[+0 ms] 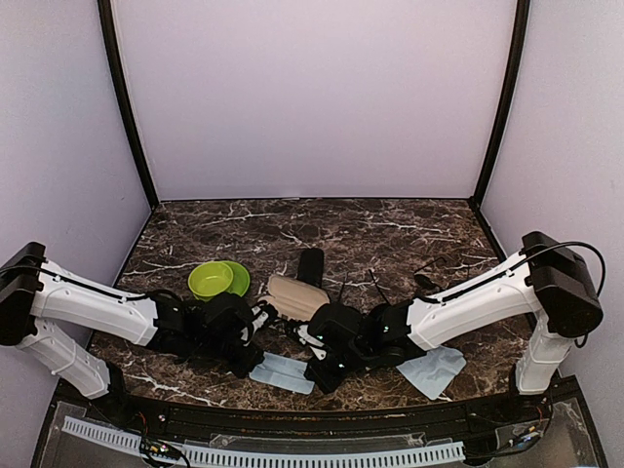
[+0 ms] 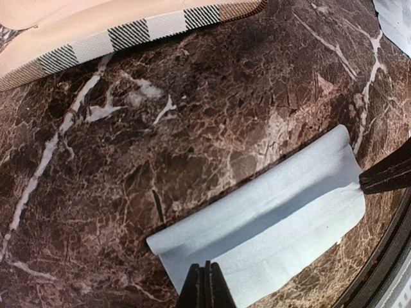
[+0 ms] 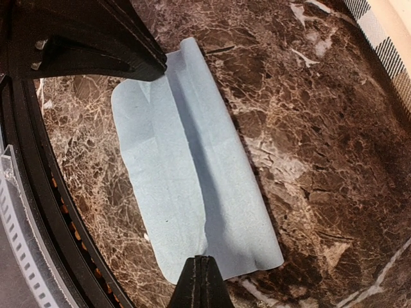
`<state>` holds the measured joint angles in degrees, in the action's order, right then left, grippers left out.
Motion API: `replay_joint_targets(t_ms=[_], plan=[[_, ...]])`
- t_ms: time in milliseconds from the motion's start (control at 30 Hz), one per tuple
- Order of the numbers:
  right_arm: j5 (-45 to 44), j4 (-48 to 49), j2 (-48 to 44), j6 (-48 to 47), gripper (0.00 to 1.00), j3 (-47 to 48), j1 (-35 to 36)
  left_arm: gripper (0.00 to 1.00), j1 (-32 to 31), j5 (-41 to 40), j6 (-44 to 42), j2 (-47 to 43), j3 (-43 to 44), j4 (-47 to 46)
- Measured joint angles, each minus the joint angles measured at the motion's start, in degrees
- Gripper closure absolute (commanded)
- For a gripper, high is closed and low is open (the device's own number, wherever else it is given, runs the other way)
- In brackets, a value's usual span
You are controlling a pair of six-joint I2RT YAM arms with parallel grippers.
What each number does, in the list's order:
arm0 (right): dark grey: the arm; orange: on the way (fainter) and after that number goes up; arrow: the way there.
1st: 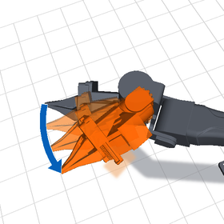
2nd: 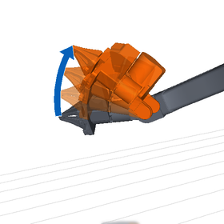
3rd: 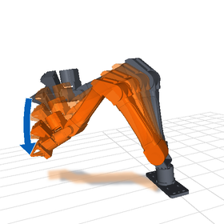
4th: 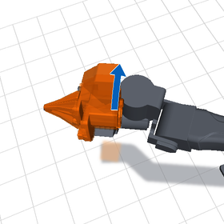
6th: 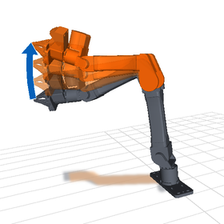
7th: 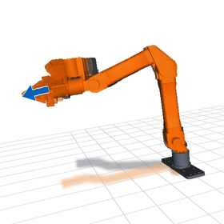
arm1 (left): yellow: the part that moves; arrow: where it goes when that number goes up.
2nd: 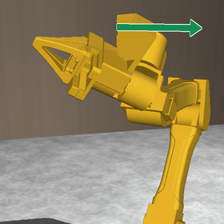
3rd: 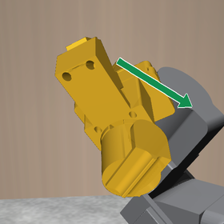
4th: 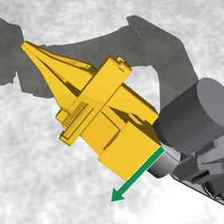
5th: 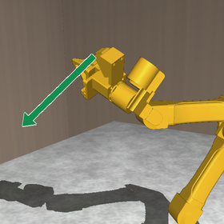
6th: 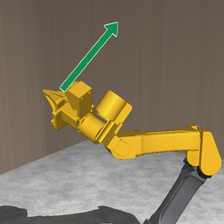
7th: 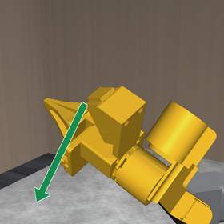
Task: Organize the sunglasses
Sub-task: Fold the glasses cleaning cloth at the corner of the board.
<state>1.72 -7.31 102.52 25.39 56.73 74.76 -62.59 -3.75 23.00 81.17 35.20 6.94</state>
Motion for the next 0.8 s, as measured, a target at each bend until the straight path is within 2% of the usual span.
replay_joint_targets(t_ms=[500,667,800], plan=[[0.1,0.1,0.0,0.1,1.00,-0.2,0.0,1.00,-0.3,0.0,0.4,-0.4,-0.6,0.0],[0.4,0.4,0.0,0.2,1.00,-0.5,0.0,0.96,-0.5,0.0,0.4,-0.4,-0.6,0.0],[0.9,0.5,0.0,0.2,0.94,-0.7,0.0,0.91,-0.7,0.0,0.4,-0.2,-0.6,0.0]])
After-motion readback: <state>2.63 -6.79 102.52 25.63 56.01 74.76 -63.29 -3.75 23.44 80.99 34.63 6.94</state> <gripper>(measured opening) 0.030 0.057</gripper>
